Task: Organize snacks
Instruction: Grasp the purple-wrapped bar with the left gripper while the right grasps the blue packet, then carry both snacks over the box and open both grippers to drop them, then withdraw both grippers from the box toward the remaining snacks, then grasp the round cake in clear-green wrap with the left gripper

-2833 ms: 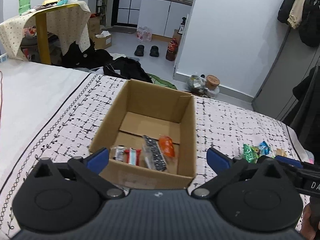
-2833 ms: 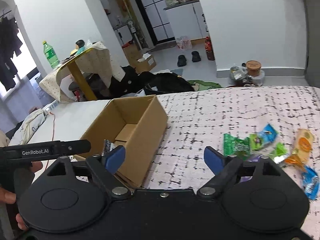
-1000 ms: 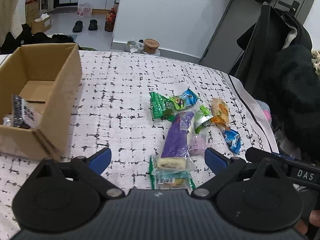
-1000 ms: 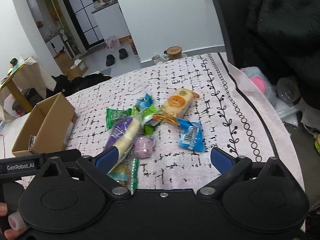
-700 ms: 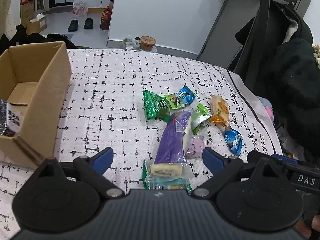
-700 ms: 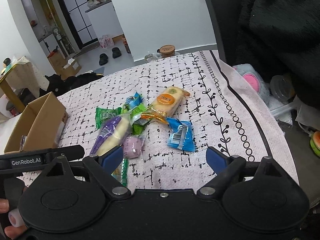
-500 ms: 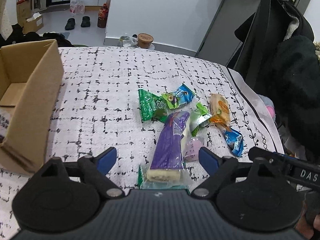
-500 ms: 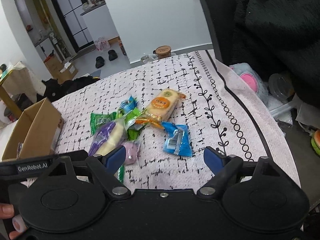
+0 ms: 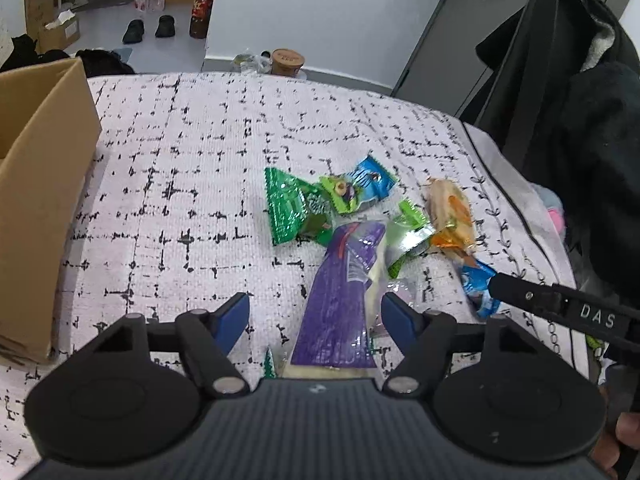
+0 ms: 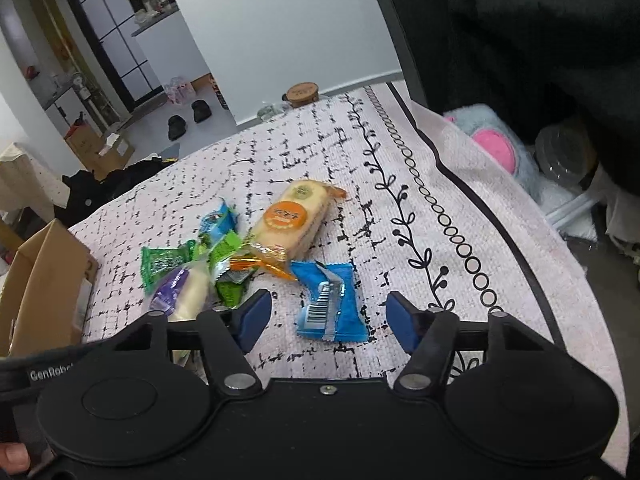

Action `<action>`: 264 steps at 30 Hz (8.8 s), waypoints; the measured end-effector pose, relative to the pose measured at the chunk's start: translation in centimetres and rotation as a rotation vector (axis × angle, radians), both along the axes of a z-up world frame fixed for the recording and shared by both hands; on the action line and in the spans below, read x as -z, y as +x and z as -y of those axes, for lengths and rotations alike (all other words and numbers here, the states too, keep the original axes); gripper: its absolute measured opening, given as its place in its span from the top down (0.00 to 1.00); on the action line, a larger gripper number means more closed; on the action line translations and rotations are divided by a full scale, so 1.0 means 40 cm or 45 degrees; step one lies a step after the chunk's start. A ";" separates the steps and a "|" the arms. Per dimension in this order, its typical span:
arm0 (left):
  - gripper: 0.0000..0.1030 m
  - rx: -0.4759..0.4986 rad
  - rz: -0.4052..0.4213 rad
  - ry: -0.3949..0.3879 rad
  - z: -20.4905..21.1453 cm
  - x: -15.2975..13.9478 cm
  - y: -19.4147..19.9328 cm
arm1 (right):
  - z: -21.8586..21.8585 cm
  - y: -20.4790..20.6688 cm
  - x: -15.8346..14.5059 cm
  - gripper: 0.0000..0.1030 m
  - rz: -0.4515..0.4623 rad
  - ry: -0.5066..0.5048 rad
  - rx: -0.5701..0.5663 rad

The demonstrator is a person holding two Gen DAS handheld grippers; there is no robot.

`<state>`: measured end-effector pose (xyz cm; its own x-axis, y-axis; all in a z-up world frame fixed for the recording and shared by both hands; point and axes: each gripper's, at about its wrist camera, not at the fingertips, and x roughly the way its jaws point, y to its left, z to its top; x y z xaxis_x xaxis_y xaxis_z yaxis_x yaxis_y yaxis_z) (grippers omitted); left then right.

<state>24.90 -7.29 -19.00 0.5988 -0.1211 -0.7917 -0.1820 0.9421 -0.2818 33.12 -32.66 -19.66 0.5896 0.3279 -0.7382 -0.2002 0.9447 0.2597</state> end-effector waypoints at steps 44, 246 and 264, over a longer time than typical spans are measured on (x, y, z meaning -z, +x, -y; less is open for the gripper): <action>0.68 -0.105 0.113 -0.018 -0.106 -0.142 -0.072 | -0.071 -0.064 -0.055 0.78 0.087 0.271 -0.023; 0.49 -0.054 -0.181 0.095 0.065 0.055 -0.022 | -0.088 -0.053 0.063 0.60 -0.127 0.231 -0.213; 0.54 -0.167 -0.170 0.114 -0.063 0.016 -0.040 | -0.166 -0.023 0.084 0.63 -0.106 0.183 -0.222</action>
<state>23.28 -4.78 -19.63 0.4938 0.0253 -0.8692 -0.3348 0.9281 -0.1632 32.19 -26.03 -23.04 0.4539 0.5243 -0.7205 -0.3290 0.8501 0.4113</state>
